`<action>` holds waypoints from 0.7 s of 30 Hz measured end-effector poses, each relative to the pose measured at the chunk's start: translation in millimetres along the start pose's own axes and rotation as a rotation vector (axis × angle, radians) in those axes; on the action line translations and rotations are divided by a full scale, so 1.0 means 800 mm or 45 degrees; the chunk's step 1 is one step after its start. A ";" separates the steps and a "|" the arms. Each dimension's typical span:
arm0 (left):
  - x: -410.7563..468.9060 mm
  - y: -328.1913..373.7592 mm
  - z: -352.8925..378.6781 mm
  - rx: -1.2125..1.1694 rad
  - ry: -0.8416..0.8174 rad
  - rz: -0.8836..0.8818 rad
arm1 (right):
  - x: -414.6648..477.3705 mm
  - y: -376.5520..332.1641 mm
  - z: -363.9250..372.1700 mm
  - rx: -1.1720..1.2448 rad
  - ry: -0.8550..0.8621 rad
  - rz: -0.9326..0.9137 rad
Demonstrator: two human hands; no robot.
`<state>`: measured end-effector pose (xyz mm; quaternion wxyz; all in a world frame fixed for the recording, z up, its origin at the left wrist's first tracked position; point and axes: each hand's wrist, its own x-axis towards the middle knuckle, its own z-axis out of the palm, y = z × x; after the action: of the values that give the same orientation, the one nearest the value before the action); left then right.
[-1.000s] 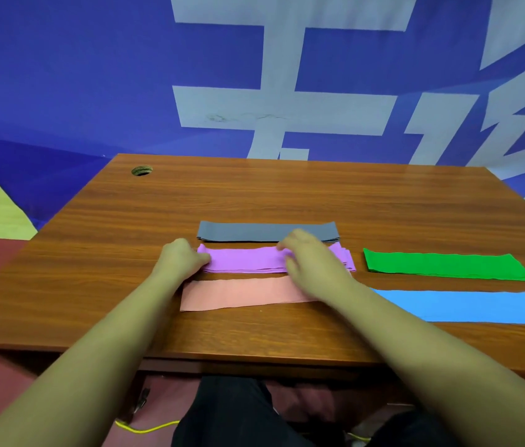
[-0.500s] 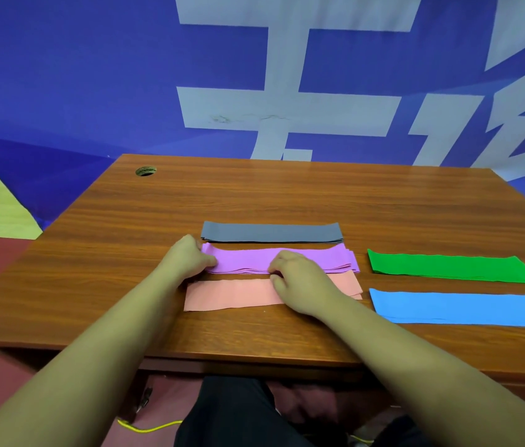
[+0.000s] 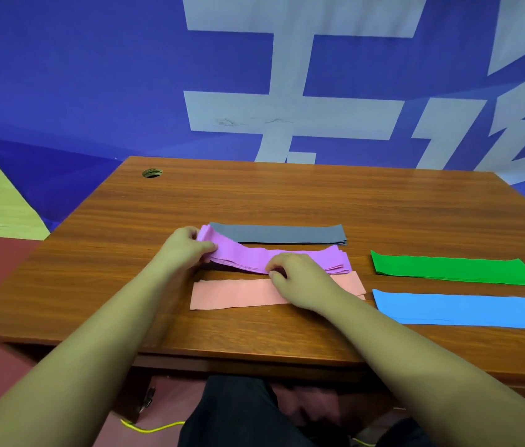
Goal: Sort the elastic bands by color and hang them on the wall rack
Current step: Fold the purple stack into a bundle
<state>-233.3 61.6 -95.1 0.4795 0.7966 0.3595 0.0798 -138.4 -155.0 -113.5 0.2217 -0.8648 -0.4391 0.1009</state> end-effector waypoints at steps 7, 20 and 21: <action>-0.018 0.019 -0.001 -0.042 -0.003 0.155 | 0.029 -0.030 0.001 0.941 0.184 0.317; -0.033 0.060 0.062 -0.104 -0.365 0.463 | 0.028 0.003 -0.040 1.826 0.070 0.634; -0.031 0.059 0.065 -0.088 -0.355 0.481 | 0.027 0.005 -0.040 1.819 0.071 0.633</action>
<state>-203.3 -4.2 -78.1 0.5280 0.8361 0.1316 0.0697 -110.8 -148.8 -87.1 0.7099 -0.5866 -0.0531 0.3861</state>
